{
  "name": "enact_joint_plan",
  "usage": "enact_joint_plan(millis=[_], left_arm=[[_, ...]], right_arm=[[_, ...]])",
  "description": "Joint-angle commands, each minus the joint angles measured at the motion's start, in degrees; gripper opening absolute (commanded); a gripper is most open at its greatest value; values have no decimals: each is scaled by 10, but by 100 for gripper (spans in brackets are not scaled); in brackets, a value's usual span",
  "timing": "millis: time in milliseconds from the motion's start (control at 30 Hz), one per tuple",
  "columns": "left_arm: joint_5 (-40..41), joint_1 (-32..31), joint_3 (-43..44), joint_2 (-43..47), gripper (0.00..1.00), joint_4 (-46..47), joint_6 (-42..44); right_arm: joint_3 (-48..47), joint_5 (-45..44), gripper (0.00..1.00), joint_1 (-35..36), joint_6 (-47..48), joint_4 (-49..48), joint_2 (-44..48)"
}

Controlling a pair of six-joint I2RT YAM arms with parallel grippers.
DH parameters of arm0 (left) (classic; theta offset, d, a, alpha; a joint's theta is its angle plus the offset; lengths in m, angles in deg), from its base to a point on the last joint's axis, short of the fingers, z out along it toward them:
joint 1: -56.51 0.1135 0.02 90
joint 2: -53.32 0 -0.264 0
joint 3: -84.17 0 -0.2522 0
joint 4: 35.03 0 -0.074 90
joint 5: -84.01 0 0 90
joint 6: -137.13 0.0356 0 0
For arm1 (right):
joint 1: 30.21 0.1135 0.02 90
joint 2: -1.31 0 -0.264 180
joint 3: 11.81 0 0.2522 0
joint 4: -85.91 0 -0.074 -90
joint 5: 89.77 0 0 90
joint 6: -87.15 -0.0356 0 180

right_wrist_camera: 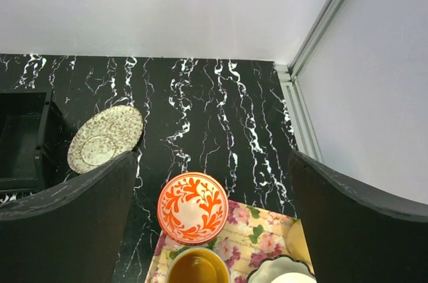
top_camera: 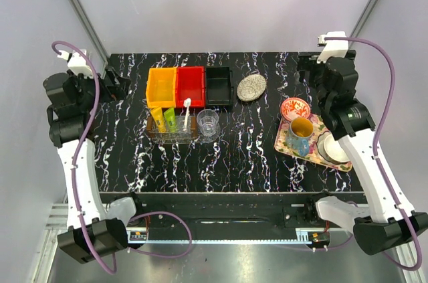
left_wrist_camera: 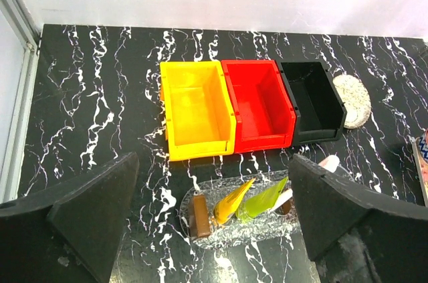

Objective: Prepare toiletry sets of a toothbrush and toothpaste on the tray

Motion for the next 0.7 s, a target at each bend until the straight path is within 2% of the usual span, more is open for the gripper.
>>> enact_joint_plan(millis=[0,233,667], left_arm=[[8,-6,-29,26,99,41,-10],[32,-13,-86,81,99,88,8],[29,-25,-108,81,99,112,15]], right_arm=[[-43,-24,100,2,-46,-5,-16],[-89,-37,100,2,-50,15,-44],[-52,-38,100,3,-33,-13,-50]])
